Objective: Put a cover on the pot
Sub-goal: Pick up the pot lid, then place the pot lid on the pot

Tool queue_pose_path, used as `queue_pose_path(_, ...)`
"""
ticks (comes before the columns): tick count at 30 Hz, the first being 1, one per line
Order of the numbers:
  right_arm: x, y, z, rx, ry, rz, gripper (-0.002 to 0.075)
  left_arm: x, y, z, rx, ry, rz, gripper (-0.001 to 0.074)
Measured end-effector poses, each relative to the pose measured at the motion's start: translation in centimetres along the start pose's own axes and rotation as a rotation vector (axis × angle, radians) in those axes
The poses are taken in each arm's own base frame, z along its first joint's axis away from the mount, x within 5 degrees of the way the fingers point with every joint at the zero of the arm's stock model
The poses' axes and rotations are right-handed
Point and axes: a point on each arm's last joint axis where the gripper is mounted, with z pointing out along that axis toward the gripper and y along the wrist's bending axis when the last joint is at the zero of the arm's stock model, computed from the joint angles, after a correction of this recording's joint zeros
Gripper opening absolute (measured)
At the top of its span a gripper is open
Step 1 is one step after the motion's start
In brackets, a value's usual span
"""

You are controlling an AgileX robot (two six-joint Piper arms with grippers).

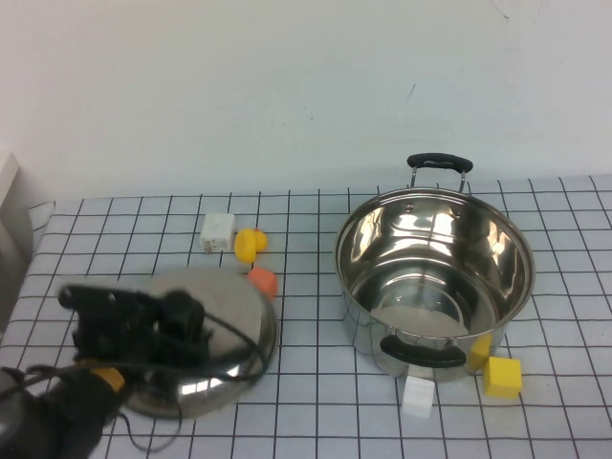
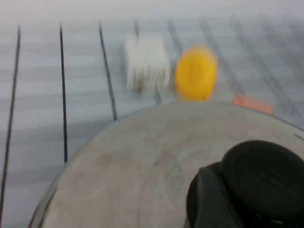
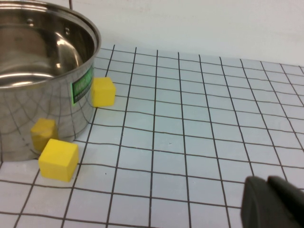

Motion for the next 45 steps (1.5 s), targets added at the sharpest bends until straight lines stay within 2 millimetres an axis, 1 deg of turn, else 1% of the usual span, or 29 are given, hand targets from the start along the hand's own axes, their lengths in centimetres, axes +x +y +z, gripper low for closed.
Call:
queue_pose_path(4, 0.0, 0.0, 0.0, 0.000, 0.000, 0.000, 0.0009, -5.8, -1.2, -1.5, 0.058, -0.166, -0.030, 0.0333)
queue_pose_path(7, 0.0, 0.0, 0.0, 0.000, 0.000, 0.000, 0.0009, -10.0, -2.7, -1.8, 0.163, -0.181, 0.001, 0.0333)
queue_pose_path(9, 0.0, 0.0, 0.0, 0.000, 0.000, 0.000, 0.0009, -12.3, -3.8, -1.6, 0.238, -0.166, 0.035, 0.0333)
queue_pose_path(12, 0.0, 0.0, 0.0, 0.000, 0.000, 0.000, 0.0009, -14.7, -5.5, -0.7, 0.339, -0.154, 0.079, 0.0333)
queue_pose_path(16, 0.0, 0.0, 0.0, 0.000, 0.000, 0.000, 0.0009, -16.2, -7.7, 1.3, 0.445, -0.144, 0.131, 0.0333)
queue_pose_path(20, 0.0, 0.0, 0.0, 0.000, 0.000, 0.000, 0.0009, -16.4, -10.1, 3.8, 0.517, -0.101, 0.188, 0.0333)
queue_pose_path(24, 0.0, 0.0, 0.0, 0.000, 0.000, 0.000, 0.0009, -15.9, -12.4, 6.0, 0.578, -0.062, 0.227, 0.0333)
queue_pose_path(32, 0.0, 0.0, 0.0, 0.000, 0.000, 0.000, 0.0009, -15.2, -16.0, 8.5, 0.685, -0.046, 0.323, 0.0333)
queue_pose_path(37, 0.0, 0.0, 0.0, 0.000, 0.000, 0.000, 0.0009, -14.8, -17.2, 9.5, 0.721, -0.034, 0.352, 0.0333)
queue_pose_path(45, 0.0, 0.0, 0.0, 0.000, 0.000, 0.000, 0.0009, -13.6, -17.5, 11.3, 0.738, -0.016, 0.342, 0.0333)
